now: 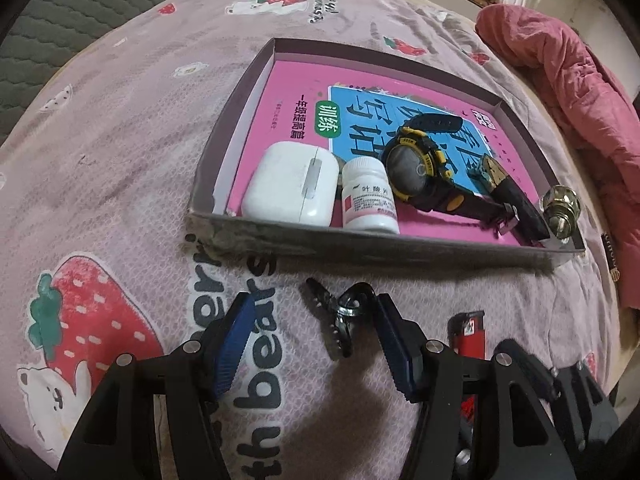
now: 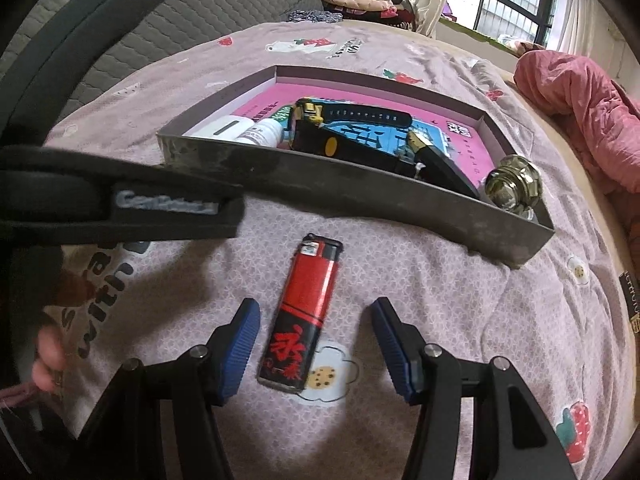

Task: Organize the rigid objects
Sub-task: 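Reach the left tool to the black binder clip while the right tool reaches the red lighter, then close the left tool on the black clip while the right tool closes on the red lighter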

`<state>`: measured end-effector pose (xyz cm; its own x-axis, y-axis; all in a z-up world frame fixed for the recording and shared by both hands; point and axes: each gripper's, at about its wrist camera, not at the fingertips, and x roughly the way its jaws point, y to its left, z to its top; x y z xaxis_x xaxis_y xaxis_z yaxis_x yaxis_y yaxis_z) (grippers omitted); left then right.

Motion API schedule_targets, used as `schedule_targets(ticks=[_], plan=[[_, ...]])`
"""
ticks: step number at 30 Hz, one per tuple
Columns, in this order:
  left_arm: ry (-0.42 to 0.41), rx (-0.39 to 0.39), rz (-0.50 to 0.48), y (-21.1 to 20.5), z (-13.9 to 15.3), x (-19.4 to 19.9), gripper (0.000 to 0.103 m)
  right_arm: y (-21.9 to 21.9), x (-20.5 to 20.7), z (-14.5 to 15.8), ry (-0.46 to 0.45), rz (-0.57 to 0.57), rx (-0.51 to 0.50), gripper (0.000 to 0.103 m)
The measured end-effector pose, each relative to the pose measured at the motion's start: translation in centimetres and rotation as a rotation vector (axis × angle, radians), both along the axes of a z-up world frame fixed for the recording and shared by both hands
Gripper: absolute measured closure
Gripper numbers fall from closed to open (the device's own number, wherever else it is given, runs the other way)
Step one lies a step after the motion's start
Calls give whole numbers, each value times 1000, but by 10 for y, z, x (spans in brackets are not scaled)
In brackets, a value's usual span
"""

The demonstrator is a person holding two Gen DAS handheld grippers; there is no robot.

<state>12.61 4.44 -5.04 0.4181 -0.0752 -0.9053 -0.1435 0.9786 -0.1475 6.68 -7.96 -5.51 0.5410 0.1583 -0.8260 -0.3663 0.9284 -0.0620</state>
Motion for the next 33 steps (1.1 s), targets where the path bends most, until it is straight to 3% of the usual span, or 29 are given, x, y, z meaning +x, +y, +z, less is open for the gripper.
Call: schedule_targets(ticks=[9,19,28,33], plan=[[3,-5,-19,14,2,-12,40,-17,3,2,0,-26,-4,45],[8,-20,24,16,3,-9,40,-6,3,-1,-10,4,-27,45],[3,28,5,7,-4,-5,40,-2,7,-6,-4,20,-30,44],[-1,61,-14,3,-6,-4,40,-4,7,-6,6,43,-18,52]])
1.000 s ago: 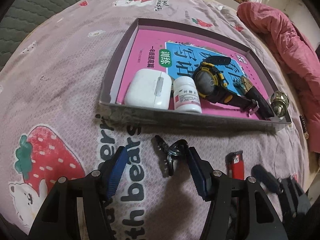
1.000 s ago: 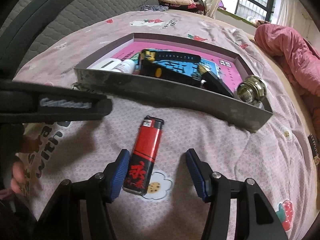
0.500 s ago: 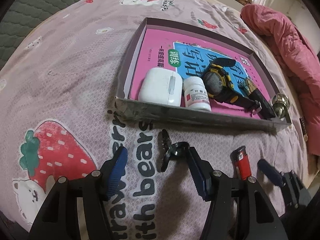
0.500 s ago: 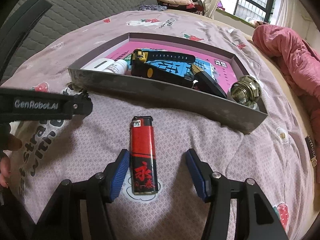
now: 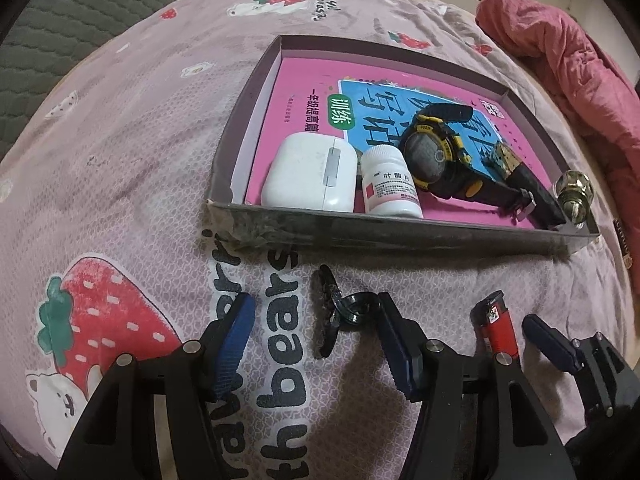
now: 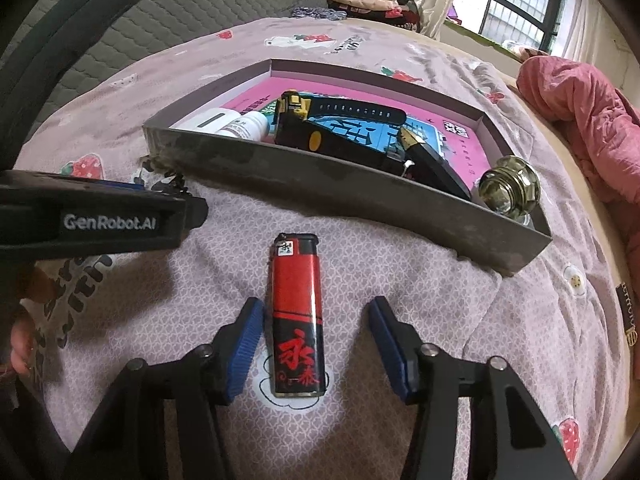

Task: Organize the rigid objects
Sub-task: 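Close the left tool on the black clip while the right tool closes on the red lighter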

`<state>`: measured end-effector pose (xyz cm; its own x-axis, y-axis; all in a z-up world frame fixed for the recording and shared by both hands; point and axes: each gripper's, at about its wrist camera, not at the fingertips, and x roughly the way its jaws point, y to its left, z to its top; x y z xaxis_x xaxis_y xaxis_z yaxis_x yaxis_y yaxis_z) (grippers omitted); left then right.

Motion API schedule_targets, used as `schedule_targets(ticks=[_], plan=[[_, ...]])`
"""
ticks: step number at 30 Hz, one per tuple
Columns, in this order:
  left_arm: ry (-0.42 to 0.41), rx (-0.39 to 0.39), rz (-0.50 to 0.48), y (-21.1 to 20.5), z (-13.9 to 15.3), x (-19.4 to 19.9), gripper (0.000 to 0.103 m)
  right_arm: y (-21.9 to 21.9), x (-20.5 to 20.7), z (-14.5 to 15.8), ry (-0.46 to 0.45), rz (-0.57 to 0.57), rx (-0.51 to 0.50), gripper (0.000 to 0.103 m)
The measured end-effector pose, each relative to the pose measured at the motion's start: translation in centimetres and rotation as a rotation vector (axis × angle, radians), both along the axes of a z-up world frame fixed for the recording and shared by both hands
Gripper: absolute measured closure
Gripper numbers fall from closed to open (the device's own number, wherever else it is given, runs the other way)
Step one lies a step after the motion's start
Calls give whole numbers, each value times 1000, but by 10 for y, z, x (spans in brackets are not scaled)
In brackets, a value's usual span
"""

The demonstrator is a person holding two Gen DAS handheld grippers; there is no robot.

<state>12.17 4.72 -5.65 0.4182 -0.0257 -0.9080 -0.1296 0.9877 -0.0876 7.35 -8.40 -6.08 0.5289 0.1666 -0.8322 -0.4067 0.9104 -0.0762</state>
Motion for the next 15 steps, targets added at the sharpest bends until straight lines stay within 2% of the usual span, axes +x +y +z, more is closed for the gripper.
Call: schedule_targets(ticks=[3,7,15], plan=[[-4,0,-5,0,0,-1,40,-4,0,1,11,-3,19,58],[-7,6,-10,0,1,-1,40,-5,-1,3,23,7,39,73],[-3,11,-26,-5,5,-4,48,-8,-1,4,32,-6,61,77]])
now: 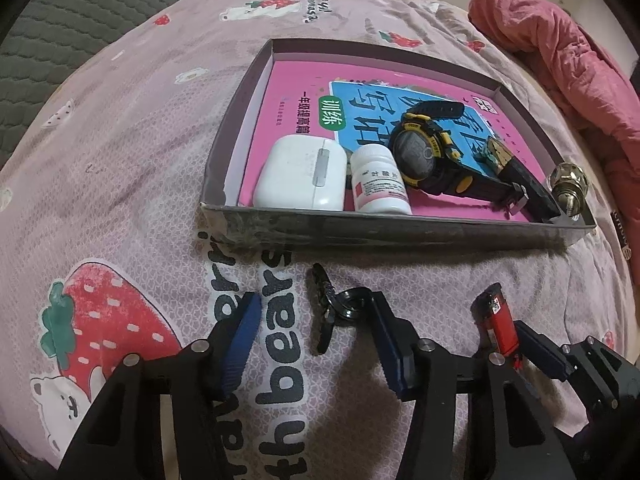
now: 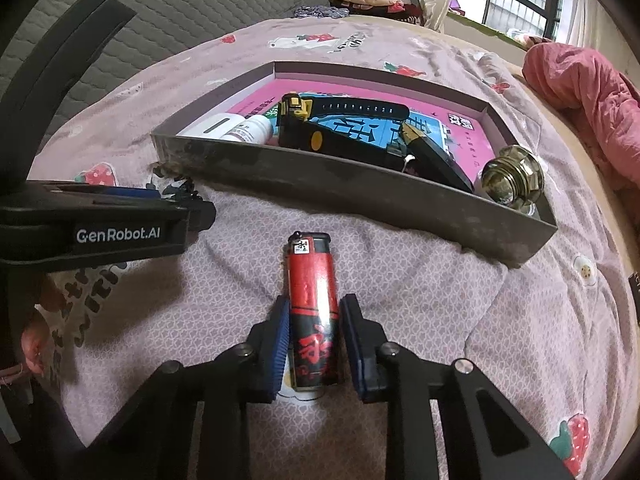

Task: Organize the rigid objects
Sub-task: 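Close the left tool on the black clip while the right tool closes on the red lighter, then lift the clip toward the tray while the right tool carries the lighter toward the tray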

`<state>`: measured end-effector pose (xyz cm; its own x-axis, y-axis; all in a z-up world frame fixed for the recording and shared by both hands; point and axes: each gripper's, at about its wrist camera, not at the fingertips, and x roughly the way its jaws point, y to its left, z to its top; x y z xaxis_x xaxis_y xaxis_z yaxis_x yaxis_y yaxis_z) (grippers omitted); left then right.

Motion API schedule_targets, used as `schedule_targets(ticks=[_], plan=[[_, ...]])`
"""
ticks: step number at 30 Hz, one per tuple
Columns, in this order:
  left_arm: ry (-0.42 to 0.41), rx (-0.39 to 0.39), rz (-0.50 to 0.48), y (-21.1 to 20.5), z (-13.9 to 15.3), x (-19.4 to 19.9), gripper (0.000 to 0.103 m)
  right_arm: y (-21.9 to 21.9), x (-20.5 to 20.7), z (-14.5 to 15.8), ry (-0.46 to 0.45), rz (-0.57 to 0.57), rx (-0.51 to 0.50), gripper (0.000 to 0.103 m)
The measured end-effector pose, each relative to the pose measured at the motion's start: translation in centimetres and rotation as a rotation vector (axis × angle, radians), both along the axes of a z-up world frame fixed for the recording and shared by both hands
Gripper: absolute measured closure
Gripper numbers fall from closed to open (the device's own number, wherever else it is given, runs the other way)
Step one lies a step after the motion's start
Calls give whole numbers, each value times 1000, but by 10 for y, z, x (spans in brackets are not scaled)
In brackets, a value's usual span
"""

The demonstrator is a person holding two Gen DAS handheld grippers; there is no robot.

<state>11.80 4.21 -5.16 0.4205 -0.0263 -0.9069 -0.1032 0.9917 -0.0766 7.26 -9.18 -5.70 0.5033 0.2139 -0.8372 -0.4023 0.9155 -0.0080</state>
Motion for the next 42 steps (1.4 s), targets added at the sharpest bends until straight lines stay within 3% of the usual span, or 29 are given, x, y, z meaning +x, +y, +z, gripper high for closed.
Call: schedule_targets(ticks=[12,17,34,42], plan=[[-5,-37,-18,4,1,-1,65,-10,4,1,34,-13,60,79],[-14,-52,-11,10,3,-4,80,-15,0,4,44,-17,71,80],[-69,-76,-27,16,31,-22,80,-33,-4,24,22,-49,118,80],[-111,-46,-50,9,50,-25,80,-36,-5,36,-9,-53,129,80]])
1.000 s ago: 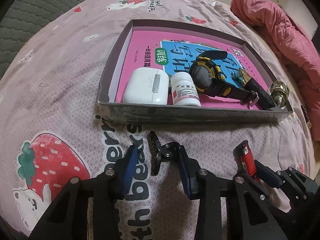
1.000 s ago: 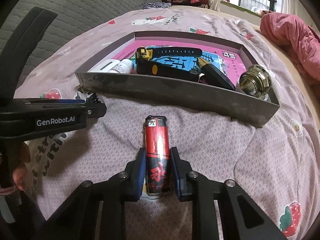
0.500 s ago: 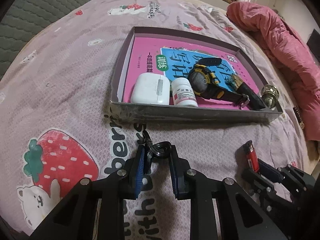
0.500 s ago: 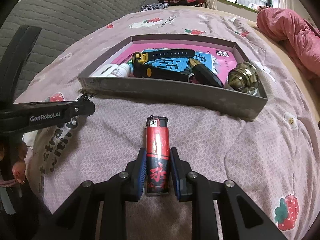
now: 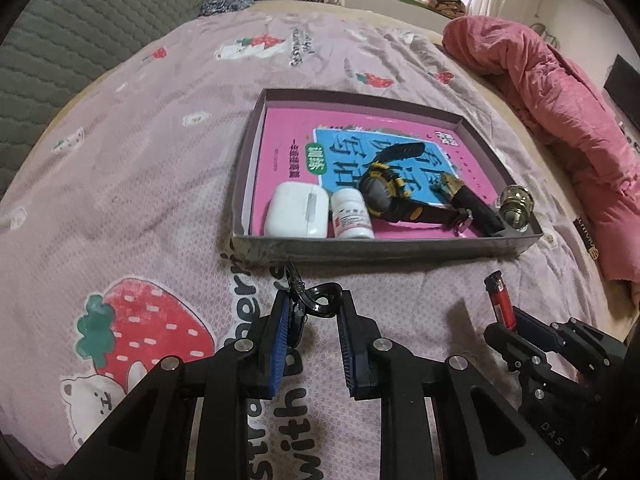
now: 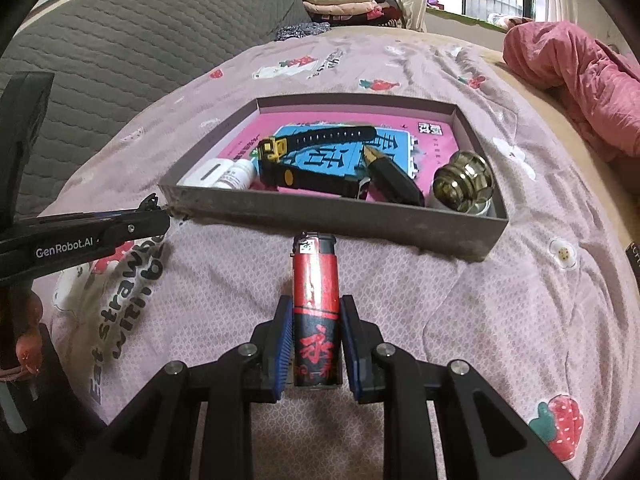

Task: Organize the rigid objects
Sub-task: 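Lift the clip toward the tray while the right tool carries the lighter toward the tray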

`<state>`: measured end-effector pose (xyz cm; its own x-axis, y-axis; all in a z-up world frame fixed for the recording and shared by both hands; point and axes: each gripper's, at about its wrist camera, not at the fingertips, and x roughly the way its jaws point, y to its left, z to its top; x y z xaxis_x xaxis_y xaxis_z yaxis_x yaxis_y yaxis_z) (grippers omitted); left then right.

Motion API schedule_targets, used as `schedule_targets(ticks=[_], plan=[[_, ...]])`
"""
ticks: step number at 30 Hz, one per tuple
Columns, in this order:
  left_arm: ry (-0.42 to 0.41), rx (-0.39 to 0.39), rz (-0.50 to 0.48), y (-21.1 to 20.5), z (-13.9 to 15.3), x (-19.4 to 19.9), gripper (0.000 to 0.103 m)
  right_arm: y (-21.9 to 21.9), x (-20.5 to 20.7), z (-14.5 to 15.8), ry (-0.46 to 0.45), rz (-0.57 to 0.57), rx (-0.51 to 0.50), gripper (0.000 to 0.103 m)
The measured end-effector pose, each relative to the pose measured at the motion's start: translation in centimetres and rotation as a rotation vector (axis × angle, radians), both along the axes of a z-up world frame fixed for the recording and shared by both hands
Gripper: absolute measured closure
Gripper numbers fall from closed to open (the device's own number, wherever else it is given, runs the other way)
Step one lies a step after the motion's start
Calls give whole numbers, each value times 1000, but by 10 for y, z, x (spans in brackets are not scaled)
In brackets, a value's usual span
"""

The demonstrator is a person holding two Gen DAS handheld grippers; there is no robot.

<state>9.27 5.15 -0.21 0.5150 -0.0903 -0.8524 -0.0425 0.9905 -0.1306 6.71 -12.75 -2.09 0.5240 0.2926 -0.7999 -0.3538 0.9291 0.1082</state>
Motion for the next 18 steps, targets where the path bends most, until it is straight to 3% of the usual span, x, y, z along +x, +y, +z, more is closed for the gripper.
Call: schedule_targets(ticks=[18], plan=[[-73,-2,-15,-5,31,-5,80,-7,3,23,-66,-21,9,80]])
